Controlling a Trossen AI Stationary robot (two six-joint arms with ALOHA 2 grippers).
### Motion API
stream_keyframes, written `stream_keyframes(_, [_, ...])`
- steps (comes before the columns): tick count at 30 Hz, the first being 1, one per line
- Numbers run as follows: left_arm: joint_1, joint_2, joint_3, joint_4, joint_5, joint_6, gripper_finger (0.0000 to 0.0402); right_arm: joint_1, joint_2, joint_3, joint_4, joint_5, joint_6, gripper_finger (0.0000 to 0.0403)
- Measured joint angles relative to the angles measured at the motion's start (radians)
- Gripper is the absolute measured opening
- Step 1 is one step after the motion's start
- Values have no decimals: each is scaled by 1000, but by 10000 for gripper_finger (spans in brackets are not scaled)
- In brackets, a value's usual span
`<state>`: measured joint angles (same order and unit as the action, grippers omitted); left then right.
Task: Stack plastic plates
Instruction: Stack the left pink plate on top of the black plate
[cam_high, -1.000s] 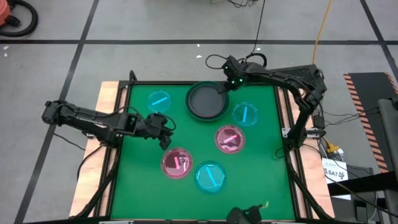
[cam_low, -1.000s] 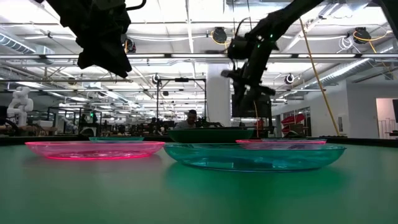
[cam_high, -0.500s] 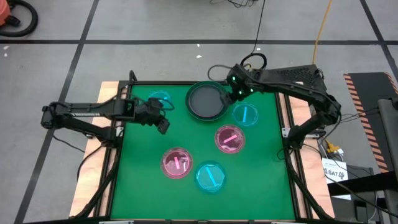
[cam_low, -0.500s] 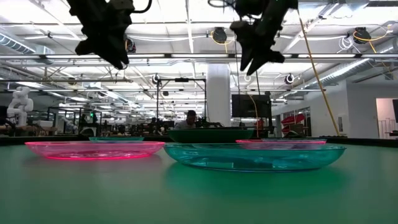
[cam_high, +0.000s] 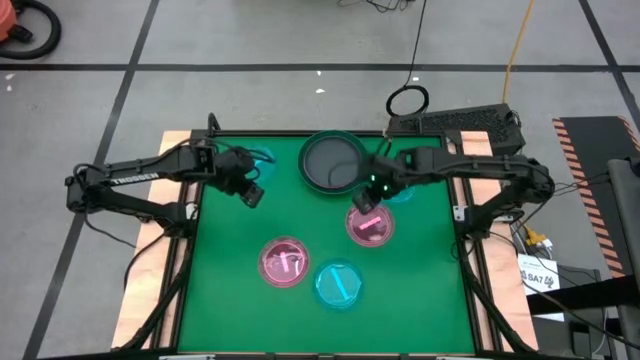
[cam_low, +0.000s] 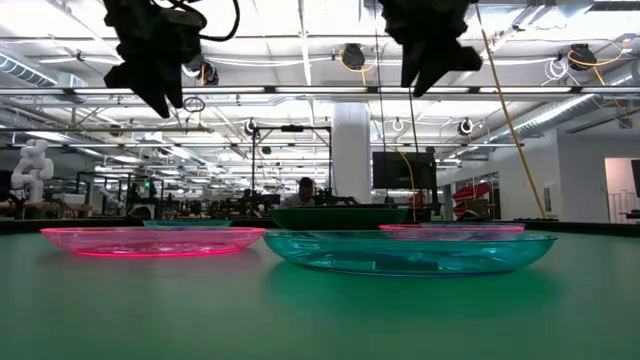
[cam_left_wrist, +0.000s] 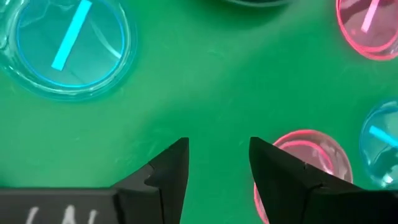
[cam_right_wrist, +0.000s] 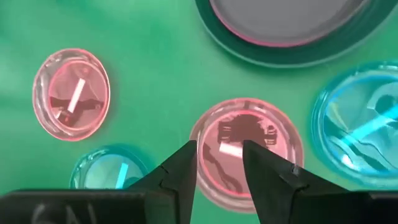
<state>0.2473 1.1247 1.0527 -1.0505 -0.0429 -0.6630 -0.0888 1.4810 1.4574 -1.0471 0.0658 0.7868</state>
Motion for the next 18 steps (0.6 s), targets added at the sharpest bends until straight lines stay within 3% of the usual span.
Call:
stream_keyframes(9, [-147, 0, 0, -15, -10, -112, 175, 189, 0, 0, -121, 166, 195, 125])
stream_keyframes(18, [-190, 0, -41, 7, 126, -222, 175, 262, 0, -83, -169, 55, 225, 125])
